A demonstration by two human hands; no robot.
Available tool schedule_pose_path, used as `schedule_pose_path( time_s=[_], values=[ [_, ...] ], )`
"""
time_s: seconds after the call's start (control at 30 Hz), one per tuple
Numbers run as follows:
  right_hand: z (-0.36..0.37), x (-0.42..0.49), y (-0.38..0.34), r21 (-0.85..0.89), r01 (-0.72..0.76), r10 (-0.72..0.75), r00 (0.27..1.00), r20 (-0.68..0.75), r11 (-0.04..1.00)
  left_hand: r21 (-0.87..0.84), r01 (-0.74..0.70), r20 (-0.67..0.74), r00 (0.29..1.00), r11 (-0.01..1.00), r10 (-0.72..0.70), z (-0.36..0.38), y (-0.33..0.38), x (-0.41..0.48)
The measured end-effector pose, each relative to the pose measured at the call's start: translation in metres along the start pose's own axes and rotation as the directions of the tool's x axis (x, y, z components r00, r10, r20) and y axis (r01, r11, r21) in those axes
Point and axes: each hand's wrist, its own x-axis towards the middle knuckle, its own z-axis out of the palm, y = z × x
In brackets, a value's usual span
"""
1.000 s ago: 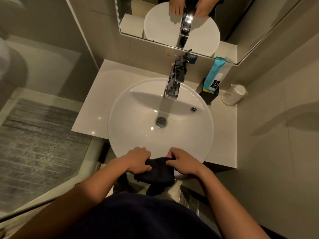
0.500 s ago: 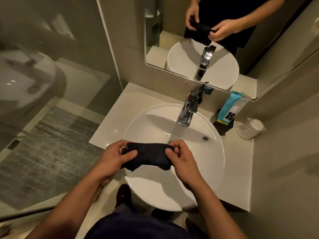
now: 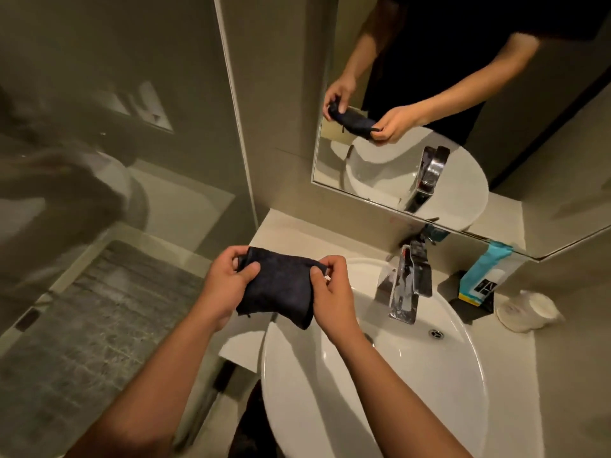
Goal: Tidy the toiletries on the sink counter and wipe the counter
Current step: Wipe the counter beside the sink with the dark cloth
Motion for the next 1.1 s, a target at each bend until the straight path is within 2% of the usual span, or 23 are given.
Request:
schedule_pose_path(
  time_s=[0.23, 0.33, 0.43, 0.6, 0.7, 0.83, 0.97, 1.1],
  values=[
    [0.050, 0.088, 0.008, -0.059, -0.111, 0.104, 0.988, -0.113, 0.992, 0.238, -0.036, 0.069, 0.997, 0.970, 0.020, -0.010, 0.003, 0.106],
    [0.061, 0.120, 0.010, -0.079, -0.132, 0.119, 0.980, -0.157, 0.988, 0.401, -0.080, 0.066, 0.996, 0.913, 0.059, -0.006, 0.004, 0.154],
    [0.069, 0.157, 0.015, -0.128, -0.153, 0.127, 0.973, -0.190, 0.980, 0.485, -0.115, 0.074, 0.993, 0.867, 0.090, 0.003, 0.003, 0.199],
    [0.061, 0.199, 0.045, -0.360, -0.180, 0.126, 0.978, -0.168, 0.915, 0.672, -0.068, 0.116, 0.993, 0.738, -0.014, 0.009, -0.031, 0.249],
    [0.051, 0.192, 0.058, -0.490, -0.117, 0.057, 0.989, -0.134, 0.864, 0.747, -0.150, 0.118, 0.989, 0.647, 0.093, 0.010, -0.057, 0.245],
    [0.039, 0.157, 0.064, -0.581, -0.079, -0.014, 0.988, -0.155, 0.810, 0.795, -0.294, 0.205, 0.953, 0.531, 0.222, 0.019, -0.075, 0.227],
    [0.023, 0.112, 0.075, -0.658, -0.087, -0.111, 0.961, -0.254, 0.748, 0.825, -0.413, 0.341, 0.908, 0.386, 0.242, 0.041, -0.078, 0.220],
    [0.009, 0.093, 0.094, -0.745, -0.103, -0.110, 0.967, -0.231, 0.659, 0.824, -0.488, 0.456, 0.873, 0.288, 0.172, 0.061, -0.084, 0.226]
  ],
)
